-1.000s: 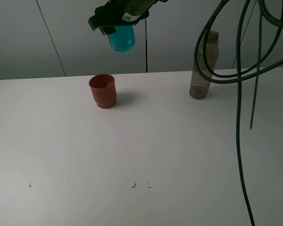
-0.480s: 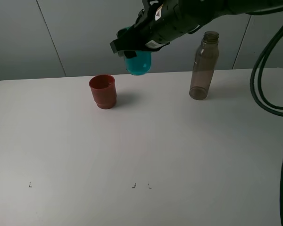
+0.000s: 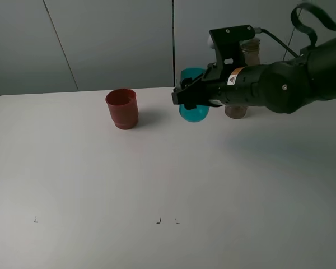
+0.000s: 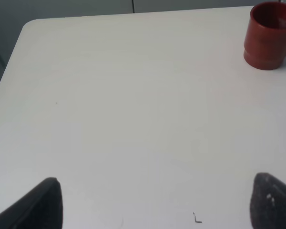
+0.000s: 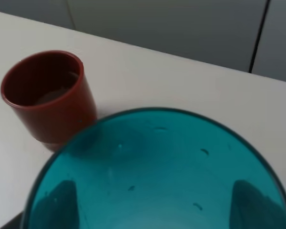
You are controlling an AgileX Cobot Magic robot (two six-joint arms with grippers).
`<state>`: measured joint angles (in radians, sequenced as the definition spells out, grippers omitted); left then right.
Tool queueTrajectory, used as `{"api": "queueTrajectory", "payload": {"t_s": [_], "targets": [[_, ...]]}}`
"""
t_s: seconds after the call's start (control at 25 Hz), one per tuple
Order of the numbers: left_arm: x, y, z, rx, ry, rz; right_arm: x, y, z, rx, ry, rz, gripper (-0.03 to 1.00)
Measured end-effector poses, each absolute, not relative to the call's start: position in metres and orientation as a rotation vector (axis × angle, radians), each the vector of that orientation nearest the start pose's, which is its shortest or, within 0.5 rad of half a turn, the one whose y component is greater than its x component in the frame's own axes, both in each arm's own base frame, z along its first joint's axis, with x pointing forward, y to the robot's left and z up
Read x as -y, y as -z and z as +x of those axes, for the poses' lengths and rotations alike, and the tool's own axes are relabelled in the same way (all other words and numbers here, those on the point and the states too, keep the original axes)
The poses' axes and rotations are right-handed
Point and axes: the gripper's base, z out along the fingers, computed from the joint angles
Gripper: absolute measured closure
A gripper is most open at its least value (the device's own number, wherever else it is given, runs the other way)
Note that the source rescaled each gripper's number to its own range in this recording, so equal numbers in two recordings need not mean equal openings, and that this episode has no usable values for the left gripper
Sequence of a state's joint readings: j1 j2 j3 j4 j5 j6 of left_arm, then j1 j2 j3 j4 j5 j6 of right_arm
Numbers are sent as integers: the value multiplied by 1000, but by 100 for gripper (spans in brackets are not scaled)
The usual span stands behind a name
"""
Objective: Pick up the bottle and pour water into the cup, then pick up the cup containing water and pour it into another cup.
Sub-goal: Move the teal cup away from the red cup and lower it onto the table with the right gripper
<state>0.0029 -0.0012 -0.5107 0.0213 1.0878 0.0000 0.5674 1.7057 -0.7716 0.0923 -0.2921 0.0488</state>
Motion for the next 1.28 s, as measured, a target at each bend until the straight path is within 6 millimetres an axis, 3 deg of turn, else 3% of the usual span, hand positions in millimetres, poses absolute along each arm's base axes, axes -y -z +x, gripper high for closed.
{"api": "queueTrajectory", "payload": {"t_s": [0.32, 0.56, 0.96, 1.28], "targets": [[-2, -278, -7, -2059, -27, -4, -144, -156, 263, -1895, -317, -418, 89], [-2, -278, -7, -2059, -27, -4, -127, -141, 259, -1914, -239, -473, 89], [-2, -278, -7, -2059, -27, -4, -125, -97, 263, -1969, -219, -526, 89], [-2, -278, -7, -2059, -27, -4, -126, -78, 263, -1984, -217, -535, 89]]}}
